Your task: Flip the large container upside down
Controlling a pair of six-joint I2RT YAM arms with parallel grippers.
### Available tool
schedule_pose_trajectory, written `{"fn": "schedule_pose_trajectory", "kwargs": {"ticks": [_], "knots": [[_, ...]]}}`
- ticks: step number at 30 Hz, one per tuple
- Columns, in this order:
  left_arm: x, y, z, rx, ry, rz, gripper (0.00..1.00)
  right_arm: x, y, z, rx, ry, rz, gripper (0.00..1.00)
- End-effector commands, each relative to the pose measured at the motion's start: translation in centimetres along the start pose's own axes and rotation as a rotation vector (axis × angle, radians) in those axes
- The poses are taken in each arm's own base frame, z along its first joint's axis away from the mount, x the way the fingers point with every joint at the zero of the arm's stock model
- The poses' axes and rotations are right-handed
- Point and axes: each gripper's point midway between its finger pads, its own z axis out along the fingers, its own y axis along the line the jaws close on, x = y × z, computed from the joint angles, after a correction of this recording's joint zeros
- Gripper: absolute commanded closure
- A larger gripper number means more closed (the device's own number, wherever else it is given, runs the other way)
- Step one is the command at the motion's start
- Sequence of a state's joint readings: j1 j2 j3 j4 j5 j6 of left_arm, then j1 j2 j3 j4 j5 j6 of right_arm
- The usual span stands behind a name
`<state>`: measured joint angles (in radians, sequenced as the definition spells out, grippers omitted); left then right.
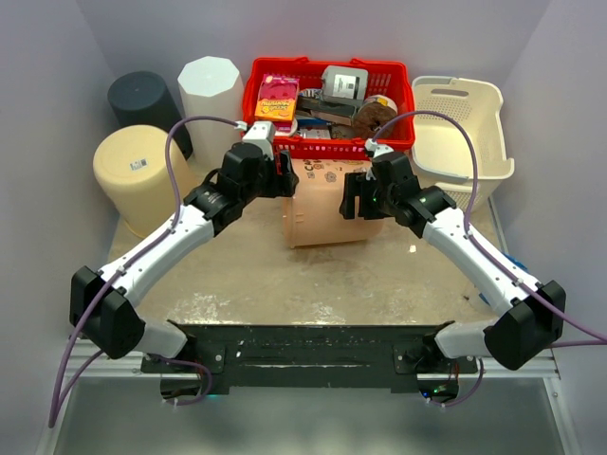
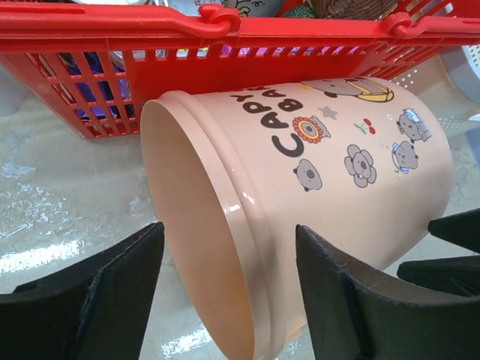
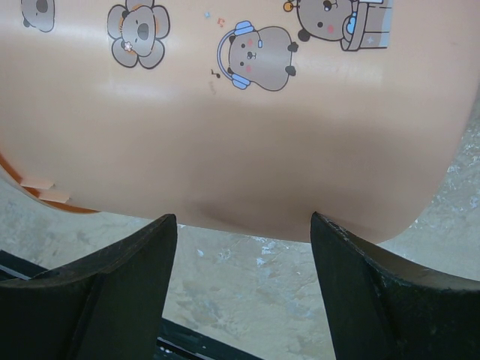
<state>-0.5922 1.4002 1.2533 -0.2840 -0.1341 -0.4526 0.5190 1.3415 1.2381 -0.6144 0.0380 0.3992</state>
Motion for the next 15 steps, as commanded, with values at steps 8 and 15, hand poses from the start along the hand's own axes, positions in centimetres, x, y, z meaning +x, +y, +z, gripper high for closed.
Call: {"fn": "schedule_pose_trajectory", "kwargs": {"ticks": [8,15], "knots": [[-0.2,-0.3,1.4,-0.005,-0.008,0.012,0.43,-2.0,-0.7,0.5,0.035,-0.073,-0.023,0.24],[0.6,0.3,1.8,-0.030,0.007,0.016,0.57,-2.3,-0.8,0.0,0.038,-0.089,-0.021,0.24]]}}
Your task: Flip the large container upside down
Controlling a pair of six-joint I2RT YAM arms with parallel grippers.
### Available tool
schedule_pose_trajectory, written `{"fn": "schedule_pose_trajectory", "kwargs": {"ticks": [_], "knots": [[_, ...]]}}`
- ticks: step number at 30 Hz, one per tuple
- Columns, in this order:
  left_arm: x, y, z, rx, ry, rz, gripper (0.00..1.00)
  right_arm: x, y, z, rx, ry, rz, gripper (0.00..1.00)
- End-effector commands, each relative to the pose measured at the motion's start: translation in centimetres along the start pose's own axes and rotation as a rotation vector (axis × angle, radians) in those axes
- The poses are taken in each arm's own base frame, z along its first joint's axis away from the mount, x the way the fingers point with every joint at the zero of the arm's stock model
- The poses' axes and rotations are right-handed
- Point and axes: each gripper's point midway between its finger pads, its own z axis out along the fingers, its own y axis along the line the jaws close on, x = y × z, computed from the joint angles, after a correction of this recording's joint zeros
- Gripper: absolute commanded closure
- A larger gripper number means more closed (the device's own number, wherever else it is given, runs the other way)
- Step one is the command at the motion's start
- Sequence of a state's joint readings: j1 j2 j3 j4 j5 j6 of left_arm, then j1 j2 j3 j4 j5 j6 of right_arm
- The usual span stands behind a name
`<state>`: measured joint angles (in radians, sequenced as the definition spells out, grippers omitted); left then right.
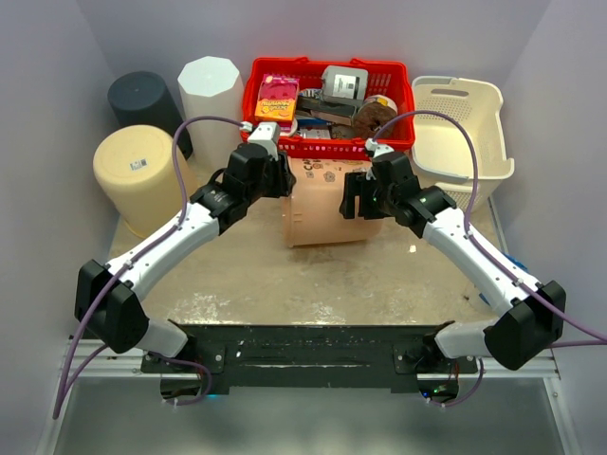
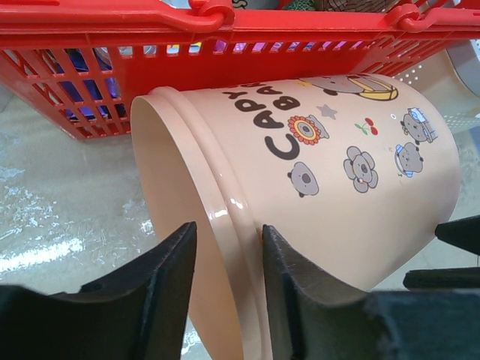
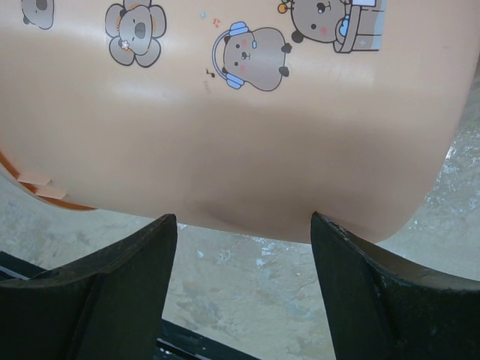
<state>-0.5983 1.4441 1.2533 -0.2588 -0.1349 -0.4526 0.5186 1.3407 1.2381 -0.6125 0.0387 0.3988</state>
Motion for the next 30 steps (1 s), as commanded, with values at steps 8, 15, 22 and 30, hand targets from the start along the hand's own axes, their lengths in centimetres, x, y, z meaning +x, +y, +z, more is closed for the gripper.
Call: {"fn": "schedule_pose_trajectory", "kwargs": {"ticks": [8,15,22,30], "knots": [[1.4,1.3,1.6,-0.060,0.035,0.007,0.67,-2.8,-1.0,-0.9,0.054,-0.109,-0.025,0.22],[2.0,3.1,1.9,-0.060,0.050,-0.044,0.73,-3.5,-1.4,-2.2,0.073,-0.142,-0.017,0.20],[3.2,5.5,1.7,-0.041,0.066,-0.098,0.75,-5.0,-2.3,-3.9,0.078,-0.195,0.012,0.20],[4.7,8.2,1.2,-0.028,0.070,-0.172,0.77,-5.5,-3.5,-4.3,0.078,-0.207,0.054,0.19]]}}
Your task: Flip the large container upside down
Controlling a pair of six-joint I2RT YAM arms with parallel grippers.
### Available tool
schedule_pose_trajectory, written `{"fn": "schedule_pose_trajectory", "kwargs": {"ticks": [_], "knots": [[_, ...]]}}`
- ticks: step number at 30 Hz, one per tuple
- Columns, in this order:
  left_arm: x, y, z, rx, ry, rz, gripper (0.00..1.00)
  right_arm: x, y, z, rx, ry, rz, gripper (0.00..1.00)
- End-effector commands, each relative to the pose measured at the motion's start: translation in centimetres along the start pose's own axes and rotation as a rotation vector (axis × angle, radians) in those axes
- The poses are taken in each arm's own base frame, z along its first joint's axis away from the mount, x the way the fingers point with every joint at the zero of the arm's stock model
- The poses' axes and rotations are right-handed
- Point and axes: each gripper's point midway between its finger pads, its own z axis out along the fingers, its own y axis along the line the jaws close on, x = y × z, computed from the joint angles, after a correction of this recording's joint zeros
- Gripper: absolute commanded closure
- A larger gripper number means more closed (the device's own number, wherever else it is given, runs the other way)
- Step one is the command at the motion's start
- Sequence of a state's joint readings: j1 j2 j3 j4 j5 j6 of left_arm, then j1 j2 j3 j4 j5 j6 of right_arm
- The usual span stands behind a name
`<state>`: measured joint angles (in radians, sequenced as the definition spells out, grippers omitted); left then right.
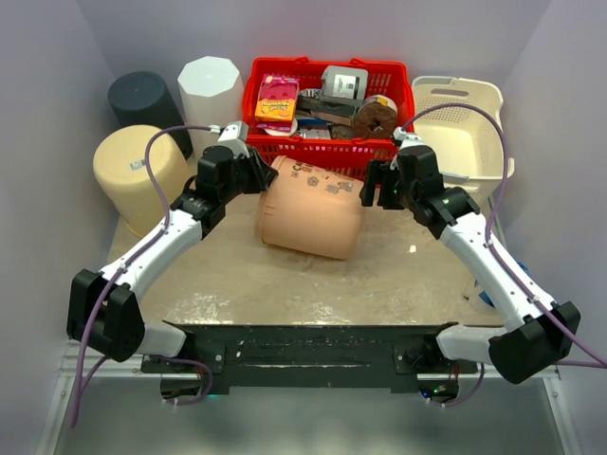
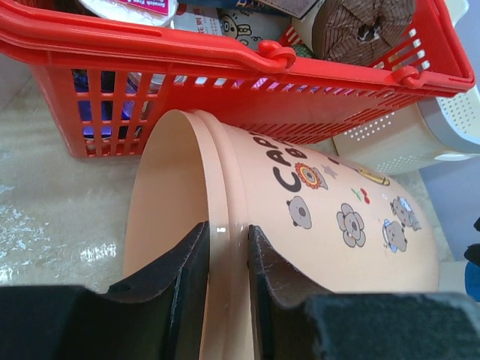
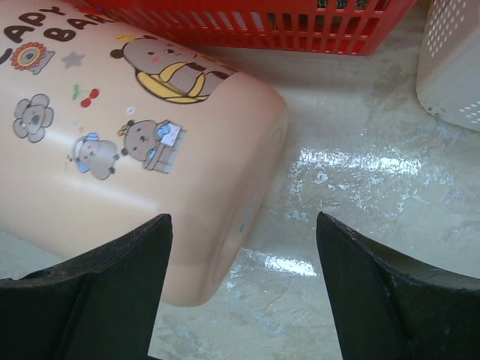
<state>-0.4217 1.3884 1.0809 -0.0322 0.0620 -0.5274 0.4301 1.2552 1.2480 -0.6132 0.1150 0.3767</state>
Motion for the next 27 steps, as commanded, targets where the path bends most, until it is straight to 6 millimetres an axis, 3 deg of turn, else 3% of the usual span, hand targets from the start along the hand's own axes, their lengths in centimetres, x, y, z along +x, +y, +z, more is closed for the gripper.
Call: {"fn": "schedule_pose_trajectory", "kwargs": {"ticks": [1,11,27], "knots": [[5.2,5.0,-0.2,-0.108,0.144,-0.035,0.77,-2.1,0.3,-1.1,-0.035,-0.062,0.024,0.19],[6.5,8.4,-0.4,-0.103,0.160,-0.134,0.80,-1.1,1.4,-0.6,-0.107,-0.029,0.064,0.18],[8.4,12.4,-0.6,-0.233,0.182,-0.156,0.82,0.1,5.9,0.0,-0.363,0.021,0.117,0.18]]}}
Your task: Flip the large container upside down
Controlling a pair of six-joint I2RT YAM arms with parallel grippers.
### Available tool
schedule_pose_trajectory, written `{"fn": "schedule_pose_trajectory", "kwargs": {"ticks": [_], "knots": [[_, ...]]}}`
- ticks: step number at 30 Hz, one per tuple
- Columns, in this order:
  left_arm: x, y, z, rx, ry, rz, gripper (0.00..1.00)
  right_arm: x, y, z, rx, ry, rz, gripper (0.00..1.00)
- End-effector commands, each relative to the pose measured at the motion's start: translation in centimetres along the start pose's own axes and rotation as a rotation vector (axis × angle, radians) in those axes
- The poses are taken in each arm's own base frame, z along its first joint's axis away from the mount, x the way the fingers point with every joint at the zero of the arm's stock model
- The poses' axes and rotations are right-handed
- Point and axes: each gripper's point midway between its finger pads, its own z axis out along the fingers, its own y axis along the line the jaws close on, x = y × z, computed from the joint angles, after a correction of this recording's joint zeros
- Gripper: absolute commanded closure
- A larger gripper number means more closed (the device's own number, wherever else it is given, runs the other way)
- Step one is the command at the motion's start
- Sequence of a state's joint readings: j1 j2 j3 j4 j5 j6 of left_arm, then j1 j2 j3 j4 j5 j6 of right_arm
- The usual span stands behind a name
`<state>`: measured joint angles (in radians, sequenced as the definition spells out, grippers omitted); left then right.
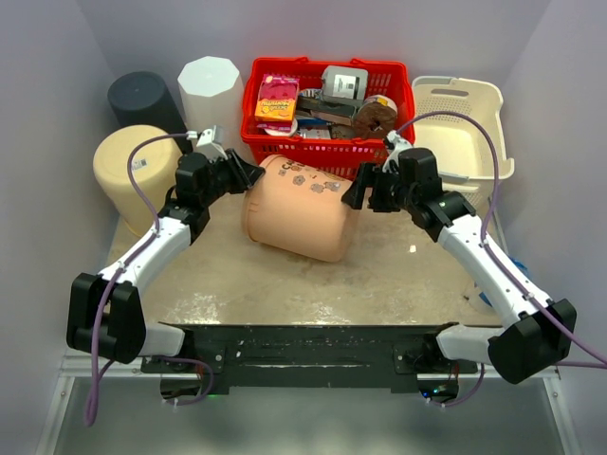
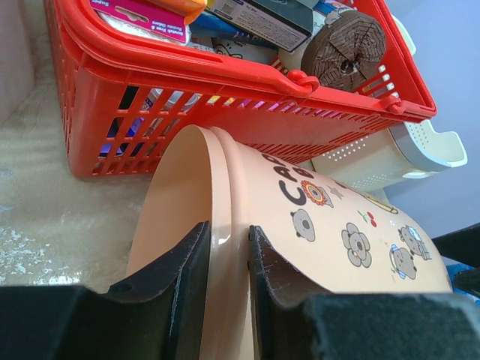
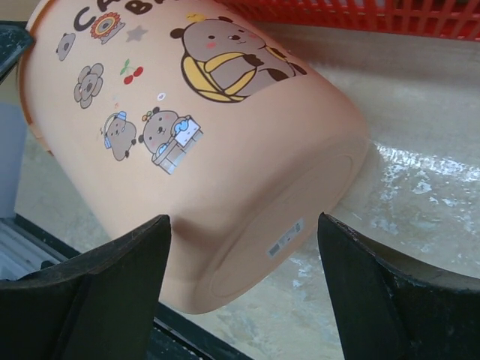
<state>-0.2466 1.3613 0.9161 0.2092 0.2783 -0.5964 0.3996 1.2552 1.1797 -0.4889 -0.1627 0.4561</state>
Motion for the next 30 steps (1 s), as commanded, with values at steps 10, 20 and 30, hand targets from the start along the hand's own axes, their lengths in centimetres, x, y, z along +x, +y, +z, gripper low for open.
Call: {"fn": "schedule_pose_trajectory", "kwargs": {"ticks": [10,20,30], "knots": [[9.5,11.7,-2.2,-0.407,0.255,-0.063,0.83,-0.7,4.0,0.7,-0.217,-0.006,0.051,0.18],[10.2,12.2,-2.4,-0.407,0.269,-0.065,0.84,-0.4,6.4,2.4,-0.285,0.015,0.050,0.19],[11.2,13.0,-3.6,-0.449,0.284,-0.056,0.88,-0.3,8.3,3.7,-0.302,0.026,0.018,0.22]]}}
